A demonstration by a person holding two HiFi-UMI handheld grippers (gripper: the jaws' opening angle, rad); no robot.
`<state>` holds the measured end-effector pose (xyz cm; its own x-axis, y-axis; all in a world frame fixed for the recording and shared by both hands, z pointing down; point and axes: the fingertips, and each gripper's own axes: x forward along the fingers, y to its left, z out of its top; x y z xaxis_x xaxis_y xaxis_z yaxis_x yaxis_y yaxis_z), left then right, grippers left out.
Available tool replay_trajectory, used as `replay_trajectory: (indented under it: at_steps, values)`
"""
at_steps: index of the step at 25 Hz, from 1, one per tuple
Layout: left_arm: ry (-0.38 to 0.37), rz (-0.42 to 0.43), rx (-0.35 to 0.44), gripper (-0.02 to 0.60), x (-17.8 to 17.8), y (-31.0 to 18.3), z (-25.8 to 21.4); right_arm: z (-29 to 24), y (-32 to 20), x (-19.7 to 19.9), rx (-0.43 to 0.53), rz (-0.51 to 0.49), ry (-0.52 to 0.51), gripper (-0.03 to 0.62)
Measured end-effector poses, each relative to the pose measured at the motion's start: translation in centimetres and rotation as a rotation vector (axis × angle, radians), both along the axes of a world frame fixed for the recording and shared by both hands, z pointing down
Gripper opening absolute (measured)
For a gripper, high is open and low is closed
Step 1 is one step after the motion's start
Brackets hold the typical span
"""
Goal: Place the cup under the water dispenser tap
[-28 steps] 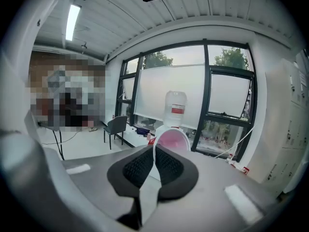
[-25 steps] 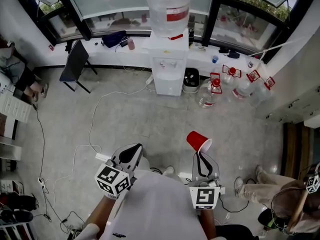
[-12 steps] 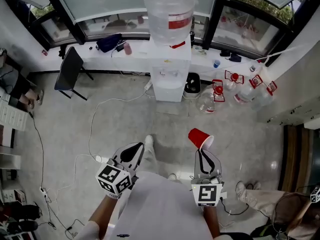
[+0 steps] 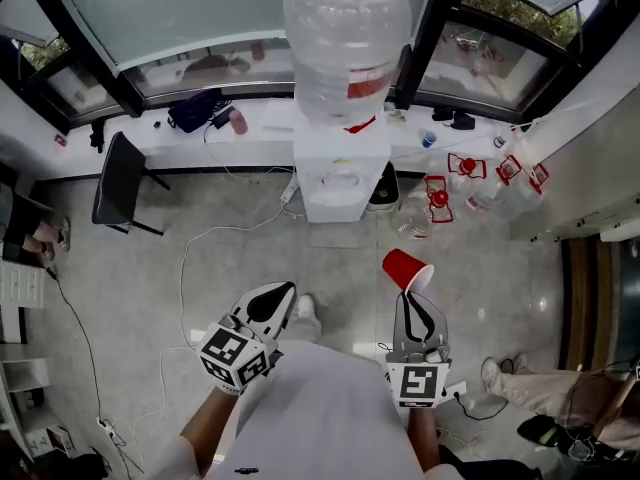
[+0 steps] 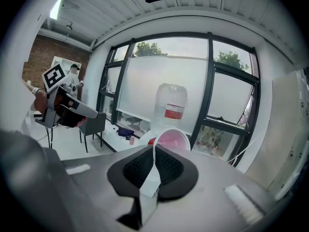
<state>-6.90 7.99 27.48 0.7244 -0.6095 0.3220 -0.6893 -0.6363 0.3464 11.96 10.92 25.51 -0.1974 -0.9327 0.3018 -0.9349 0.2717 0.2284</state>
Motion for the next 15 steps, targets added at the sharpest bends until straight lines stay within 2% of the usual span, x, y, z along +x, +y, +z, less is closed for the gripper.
replay_trajectory:
  at_steps: [6, 15]
  values:
    - [-0.003, 0.075, 0.002, -0.001, -0.4, -4.4, 0.7, 1.0, -3.4, -2.7, -0.042, 0.02, 0.041, 0.021]
    - [-0.009, 0.101, -0.034, -0.002, 0.5, -7.7, 2.5, 2.7, -7.1, -3.1, -0.079, -0.005, 0.06, 0.021]
